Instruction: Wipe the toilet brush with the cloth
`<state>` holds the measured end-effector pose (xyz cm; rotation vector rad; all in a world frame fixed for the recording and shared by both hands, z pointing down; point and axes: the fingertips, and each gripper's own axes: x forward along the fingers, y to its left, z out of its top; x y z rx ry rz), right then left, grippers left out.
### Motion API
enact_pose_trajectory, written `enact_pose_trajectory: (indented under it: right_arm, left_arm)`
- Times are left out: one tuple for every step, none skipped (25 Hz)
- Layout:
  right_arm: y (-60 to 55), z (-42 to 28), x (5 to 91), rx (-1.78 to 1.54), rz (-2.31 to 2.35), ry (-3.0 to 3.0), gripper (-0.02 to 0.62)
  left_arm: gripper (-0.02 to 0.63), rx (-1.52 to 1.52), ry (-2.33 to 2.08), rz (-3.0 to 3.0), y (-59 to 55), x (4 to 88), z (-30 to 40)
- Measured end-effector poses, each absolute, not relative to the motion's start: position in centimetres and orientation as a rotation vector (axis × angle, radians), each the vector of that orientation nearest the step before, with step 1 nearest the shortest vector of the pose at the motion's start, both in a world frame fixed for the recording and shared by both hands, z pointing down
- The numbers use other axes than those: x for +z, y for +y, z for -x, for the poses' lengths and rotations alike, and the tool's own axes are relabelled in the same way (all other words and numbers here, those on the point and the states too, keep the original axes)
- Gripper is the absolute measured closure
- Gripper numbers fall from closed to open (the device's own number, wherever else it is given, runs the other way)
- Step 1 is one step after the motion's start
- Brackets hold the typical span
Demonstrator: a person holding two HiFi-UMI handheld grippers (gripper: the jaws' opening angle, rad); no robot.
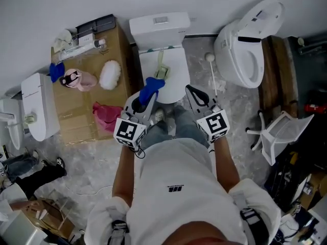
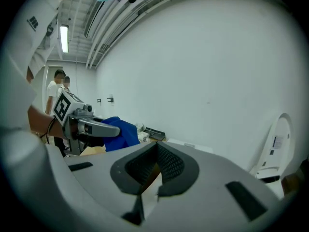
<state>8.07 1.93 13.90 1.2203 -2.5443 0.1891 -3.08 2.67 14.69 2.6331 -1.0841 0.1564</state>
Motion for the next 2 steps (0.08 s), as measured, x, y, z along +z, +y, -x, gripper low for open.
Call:
enact_pose_trajectory:
  right_arm:
    - [2.52, -8.12, 13.20, 0.188, -1.226, -2.544, 0.601]
    - [3.10, -8.16, 12.50, 0.187, -1.231, -2.545, 0.601]
  left_arm:
    - [0.545, 0.162, -1.070, -2.646, 3.20, 14.06, 2.92]
    - [0.545, 0.168, -1.057, -2.658, 3.72, 13.42, 2.78]
